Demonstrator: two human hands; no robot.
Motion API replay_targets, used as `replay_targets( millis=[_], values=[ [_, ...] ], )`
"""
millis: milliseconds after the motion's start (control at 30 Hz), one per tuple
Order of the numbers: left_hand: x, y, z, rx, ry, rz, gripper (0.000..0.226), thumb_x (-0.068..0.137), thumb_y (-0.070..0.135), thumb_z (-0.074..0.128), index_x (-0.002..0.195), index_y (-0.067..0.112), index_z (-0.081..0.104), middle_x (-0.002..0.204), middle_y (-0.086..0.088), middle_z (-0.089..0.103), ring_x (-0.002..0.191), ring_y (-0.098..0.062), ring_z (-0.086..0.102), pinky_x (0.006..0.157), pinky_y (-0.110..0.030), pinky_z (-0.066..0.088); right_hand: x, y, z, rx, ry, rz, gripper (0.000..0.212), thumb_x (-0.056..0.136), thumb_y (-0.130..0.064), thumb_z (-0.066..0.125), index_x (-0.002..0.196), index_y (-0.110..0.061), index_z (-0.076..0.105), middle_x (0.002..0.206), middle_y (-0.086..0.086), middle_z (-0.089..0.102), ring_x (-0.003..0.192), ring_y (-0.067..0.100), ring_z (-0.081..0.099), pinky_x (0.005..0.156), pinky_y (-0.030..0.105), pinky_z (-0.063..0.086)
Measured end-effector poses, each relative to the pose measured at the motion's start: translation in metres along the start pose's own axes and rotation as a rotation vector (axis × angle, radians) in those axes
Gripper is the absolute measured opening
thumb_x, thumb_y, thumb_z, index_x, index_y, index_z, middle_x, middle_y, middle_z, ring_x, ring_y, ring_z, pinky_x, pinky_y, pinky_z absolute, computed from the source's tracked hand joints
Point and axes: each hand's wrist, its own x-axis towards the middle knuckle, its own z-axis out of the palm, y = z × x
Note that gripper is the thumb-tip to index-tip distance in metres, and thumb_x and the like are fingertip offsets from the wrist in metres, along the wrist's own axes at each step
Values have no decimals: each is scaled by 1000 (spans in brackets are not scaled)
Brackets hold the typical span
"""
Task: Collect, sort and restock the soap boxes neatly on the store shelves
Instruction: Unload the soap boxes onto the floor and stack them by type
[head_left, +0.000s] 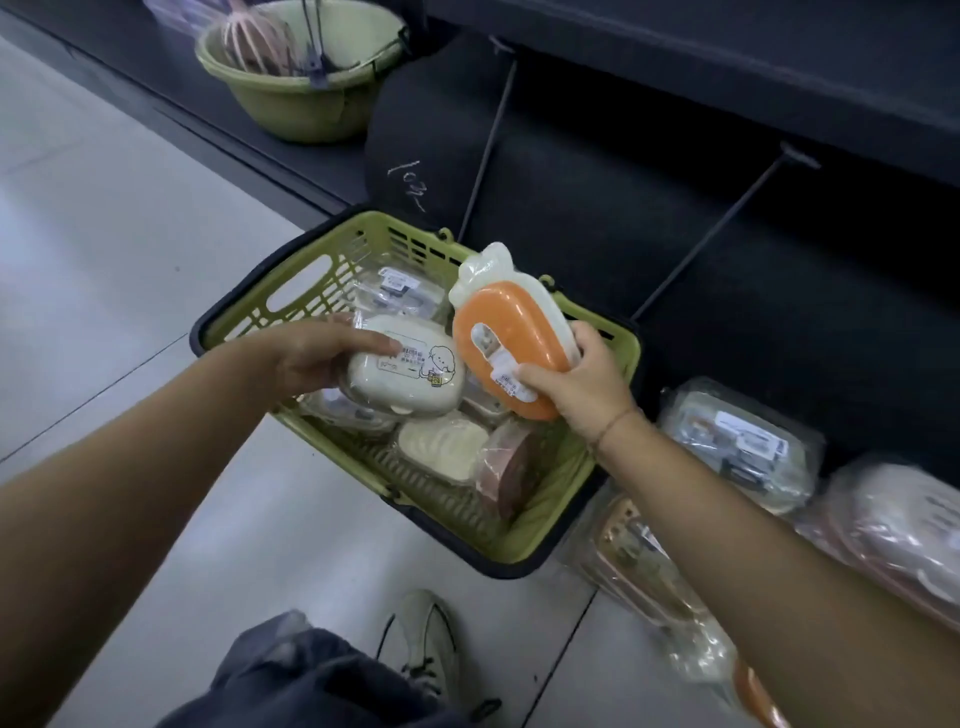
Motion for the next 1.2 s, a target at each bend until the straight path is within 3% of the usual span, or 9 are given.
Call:
replay_targets(
  millis=[67, 233, 300, 433, 633, 833, 1000, 1133, 1200],
  values=[
    [-17, 11, 17, 5, -29, 19, 109, 20, 33, 101, 117, 2, 62, 109, -17, 72, 92, -27, 73, 73, -37, 61, -43, -11, -38, 171, 18, -67, 48, 73, -18, 82, 113, -23, 56, 102, -6, 65, 90, 10, 66, 66, 22, 53],
    [-54, 36, 93, 129, -123, 64, 112, 23, 35, 100, 124, 5, 61, 118, -16, 69, 108, -30, 67, 86, -38, 56, -163, 29, -148, 665, 224, 72, 83, 45, -45, 91, 116, -17, 59, 102, 6, 73, 84, 20, 71, 66, 38, 58],
    [-62, 42, 112, 149, -123, 91, 112, 23, 39, 100, 123, 6, 62, 117, -14, 70, 107, -27, 68, 85, -35, 57, -197, 58, -170, 685, 261, 167, 91, 41, -52, 93, 117, -14, 62, 107, 11, 73, 88, 22, 71, 74, 40, 59],
    [-82, 48, 181, 282, -158, 110, 114, 19, 42, 99, 120, 7, 60, 111, -12, 72, 103, -26, 70, 85, -35, 57, -267, 129, -205, 664, 366, 315, 111, 14, -62, 93, 108, -9, 66, 94, 8, 75, 74, 15, 71, 55, 27, 56],
    [-87, 23, 242, 380, -188, 56, 95, 42, 35, 93, 126, 8, 58, 115, -12, 71, 106, -28, 68, 96, -50, 52, -271, 204, -213, 723, 285, 446, 123, 9, -43, 98, 121, -7, 61, 106, 15, 72, 86, 26, 72, 63, 32, 59],
    [-83, 9, 255, 378, -111, 15, 87, 58, 22, 91, 133, 7, 50, 121, -11, 65, 108, -26, 65, 88, -37, 56, -241, 239, -218, 800, 423, 448, 126, 16, -42, 99, 125, 4, 56, 119, 21, 64, 93, 30, 66, 67, 33, 58],
    [-80, 8, 258, 373, -112, -1, 99, 37, 38, 98, 123, 9, 59, 111, -11, 72, 102, -26, 69, 86, -38, 58, -226, 228, -195, 577, 668, 517, 81, 70, -32, 85, 137, -7, 46, 134, 13, 54, 118, 27, 54, 104, 40, 42],
    [-76, 7, 261, 403, -127, -23, 91, 41, 39, 96, 120, 12, 60, 114, -10, 71, 105, -25, 67, 87, -39, 57, -222, 219, -179, 466, 705, 633, 100, 72, -41, 82, 151, -21, 24, 151, 14, 30, 131, 36, 41, 107, 48, 38],
    [-72, 6, 262, 413, -139, -20, 109, 20, 47, 98, 117, 14, 61, 107, -6, 74, 101, -22, 69, 76, -34, 59, -223, 216, -179, 532, 681, 718, 107, 71, -46, 81, 153, -25, 14, 153, 13, 27, 131, 37, 41, 102, 50, 42]
  ],
)
